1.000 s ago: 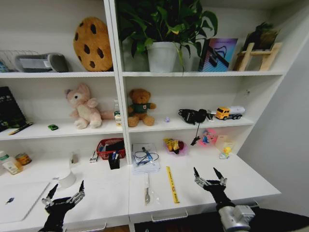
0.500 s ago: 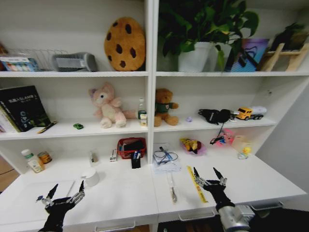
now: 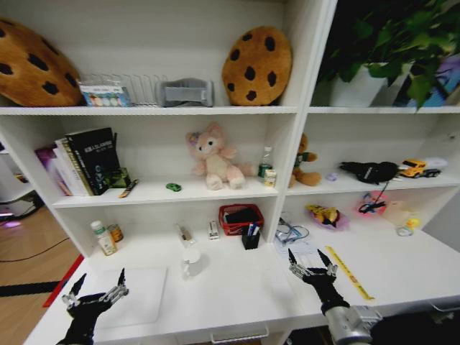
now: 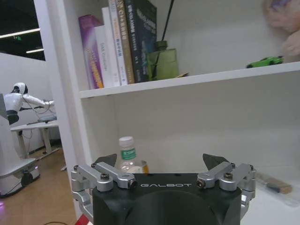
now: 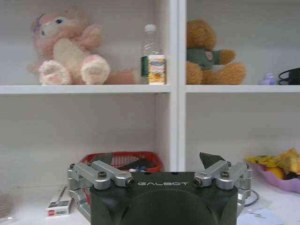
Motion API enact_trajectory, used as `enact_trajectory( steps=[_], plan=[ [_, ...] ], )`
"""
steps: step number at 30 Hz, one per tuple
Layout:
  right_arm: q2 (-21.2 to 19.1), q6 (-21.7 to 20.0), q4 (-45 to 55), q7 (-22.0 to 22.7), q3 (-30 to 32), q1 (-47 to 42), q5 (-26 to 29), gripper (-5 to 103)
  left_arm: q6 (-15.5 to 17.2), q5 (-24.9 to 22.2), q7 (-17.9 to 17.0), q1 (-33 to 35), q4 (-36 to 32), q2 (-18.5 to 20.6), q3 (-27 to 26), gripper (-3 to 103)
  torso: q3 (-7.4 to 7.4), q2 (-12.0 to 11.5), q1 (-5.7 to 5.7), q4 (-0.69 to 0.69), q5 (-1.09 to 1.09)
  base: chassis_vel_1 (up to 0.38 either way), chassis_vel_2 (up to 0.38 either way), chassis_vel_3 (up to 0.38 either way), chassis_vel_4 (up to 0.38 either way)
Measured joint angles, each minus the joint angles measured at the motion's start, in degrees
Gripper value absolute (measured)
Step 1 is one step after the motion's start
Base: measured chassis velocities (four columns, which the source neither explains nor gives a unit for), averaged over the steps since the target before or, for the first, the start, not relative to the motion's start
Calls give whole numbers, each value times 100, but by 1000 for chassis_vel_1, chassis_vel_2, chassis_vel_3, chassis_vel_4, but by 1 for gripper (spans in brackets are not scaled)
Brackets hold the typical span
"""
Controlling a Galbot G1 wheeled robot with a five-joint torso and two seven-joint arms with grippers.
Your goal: Organize the objects on the table.
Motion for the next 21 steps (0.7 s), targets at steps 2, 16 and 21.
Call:
enact_trajectory(
  steps=[2, 16, 21],
  plan=[
    [-1, 0, -1, 0, 0, 1, 0, 100, 0, 1, -6, 0, 0, 0, -2, 100, 2, -2, 5, 1, 5, 380, 342, -374, -340],
    [1, 2, 2, -1, -2, -7, 0, 100, 0, 0, -4, 0, 0, 2, -2, 100, -1, 2, -1, -4, -6, 330, 306, -307, -323],
    [0, 2, 2, -1, -2, 1, 0, 100, 0, 0, -8, 0, 0, 1, -3, 100, 0, 0, 1, 2, -2, 137, 40, -43, -88]
  ],
)
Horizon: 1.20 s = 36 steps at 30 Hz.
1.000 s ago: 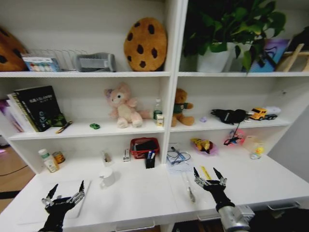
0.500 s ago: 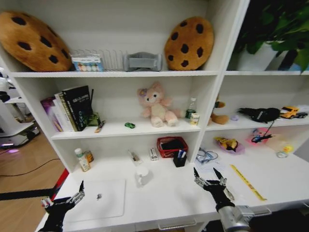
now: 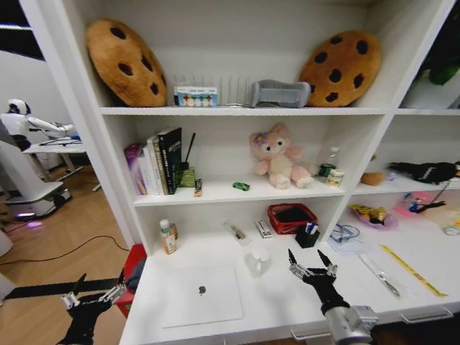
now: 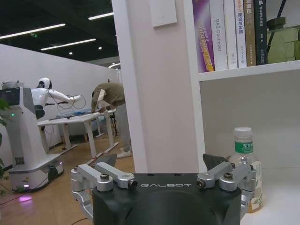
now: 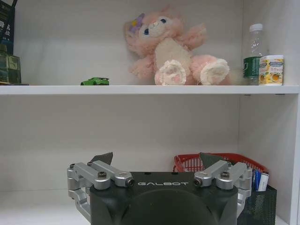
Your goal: Organize the objects on the table.
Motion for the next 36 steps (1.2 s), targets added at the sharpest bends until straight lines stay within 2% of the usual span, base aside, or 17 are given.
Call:
enact_trajectory(
  steps=[8, 15, 26, 31, 36],
  plan=[
    [-2, 0, -1, 4, 4, -2, 0, 100, 0, 0, 8, 0, 0, -1, 5, 100, 1, -1, 2, -4, 4, -83, -38, 52, 35],
    [-1, 0, -1, 3, 3, -2, 0, 100, 0, 0, 8, 0, 0, -1, 4, 100, 1, -1, 1, -2, 0, 85, -58, -82, 82],
    [0, 0, -1, 2, 2, -3, 0, 100, 0, 0, 6, 0, 0, 0, 2, 100, 0, 0, 0, -3, -1, 189, -179, -218, 192],
    [-1, 0, -1, 2, 2, -2, 0, 100, 0, 0, 5, 0, 0, 0, 2, 100, 1, -1, 1, -3, 4, 263, -278, -283, 291],
    [0, 0, -1, 1, 2, -2, 0, 100, 0, 0, 4, 0, 0, 0, 1, 100, 0, 1, -1, -3, -2, 348, -338, -348, 343]
  ],
)
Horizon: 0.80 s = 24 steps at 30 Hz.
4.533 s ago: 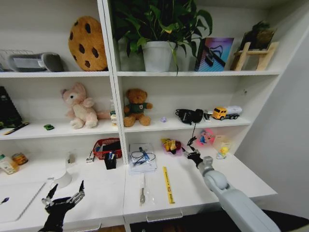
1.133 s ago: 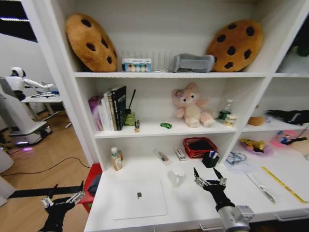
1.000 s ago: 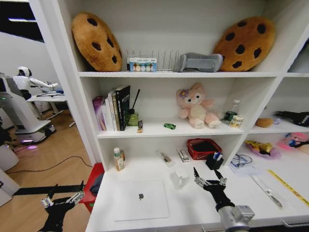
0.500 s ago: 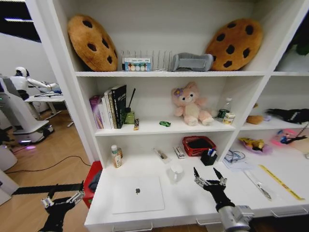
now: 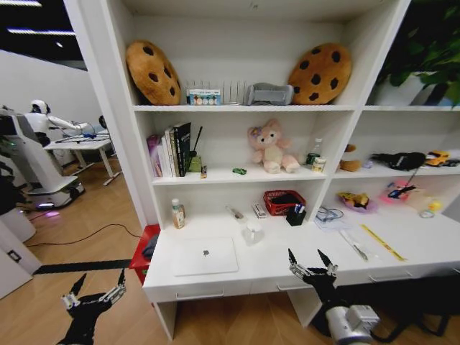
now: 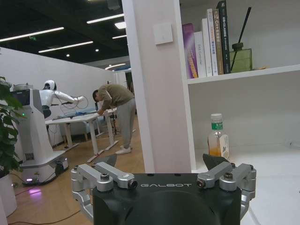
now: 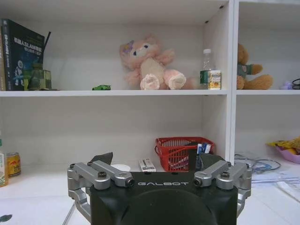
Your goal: Organize the objects on the table.
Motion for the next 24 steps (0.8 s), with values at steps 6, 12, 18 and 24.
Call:
enact_trajectory(
  steps=[6, 12, 18, 24],
  plan=[
    [0, 0, -1, 0, 0, -1, 0, 100, 0, 0, 0, 0, 0, 0, 0, 100, 0, 1, -1, -1, -1, 338, -363, -361, 374],
    [0, 0, -1, 0, 0, -2, 0, 100, 0, 0, 1, 0, -1, 0, 1, 100, 0, 1, -2, -2, 8, 346, -341, -331, 348],
    [0, 0, 0, 0, 0, -7, 0, 100, 0, 0, 2, 1, 0, 0, 2, 100, -1, 2, -5, -4, 5, 97, -91, -161, 146],
    [0, 0, -1, -1, 0, 4, 0, 100, 0, 0, 2, 0, -1, 0, 2, 100, 3, -5, 9, 1, 4, -59, 17, 53, -25]
  ],
)
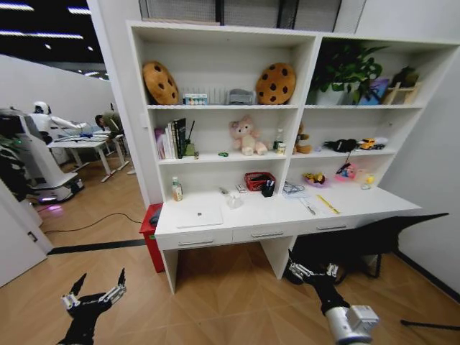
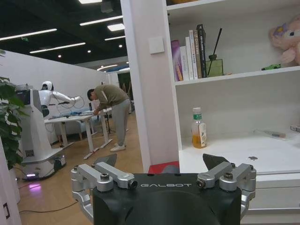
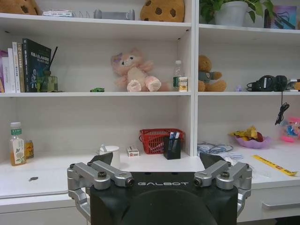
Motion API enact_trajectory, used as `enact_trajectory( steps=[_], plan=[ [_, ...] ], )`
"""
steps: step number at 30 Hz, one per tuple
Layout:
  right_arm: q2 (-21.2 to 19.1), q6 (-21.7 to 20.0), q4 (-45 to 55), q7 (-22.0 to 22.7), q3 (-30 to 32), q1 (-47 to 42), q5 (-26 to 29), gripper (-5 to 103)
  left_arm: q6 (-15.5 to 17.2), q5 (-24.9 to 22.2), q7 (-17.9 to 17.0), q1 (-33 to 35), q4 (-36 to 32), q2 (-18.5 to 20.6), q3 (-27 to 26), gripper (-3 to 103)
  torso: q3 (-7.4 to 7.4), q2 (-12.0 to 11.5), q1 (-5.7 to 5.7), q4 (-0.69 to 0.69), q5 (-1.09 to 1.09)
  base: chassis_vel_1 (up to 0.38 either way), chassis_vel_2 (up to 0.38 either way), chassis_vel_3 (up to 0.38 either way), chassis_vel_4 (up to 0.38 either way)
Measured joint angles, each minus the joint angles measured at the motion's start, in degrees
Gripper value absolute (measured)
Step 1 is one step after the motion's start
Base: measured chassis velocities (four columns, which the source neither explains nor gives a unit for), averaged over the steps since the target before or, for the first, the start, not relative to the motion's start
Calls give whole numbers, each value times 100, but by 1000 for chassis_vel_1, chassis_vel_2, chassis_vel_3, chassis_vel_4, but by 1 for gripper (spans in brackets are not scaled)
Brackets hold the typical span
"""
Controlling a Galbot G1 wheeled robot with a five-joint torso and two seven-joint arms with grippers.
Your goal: Organize the objects on the table.
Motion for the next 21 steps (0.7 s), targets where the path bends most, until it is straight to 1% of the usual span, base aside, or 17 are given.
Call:
enact_trajectory(
  steps=[3, 21],
  plan=[
    [0, 0, 0, 0, 0, 0, 0, 100, 0, 0, 0, 0, 0, 0, 0, 100, 0, 0, 0, 0, -2, -37, 82, 70, -43],
    [0, 0, 0, 0, 0, -4, 0, 100, 0, 0, 0, 0, 0, 0, -1, 100, -3, 4, -9, -2, -2, 0, 0, 0, 0]
  ],
)
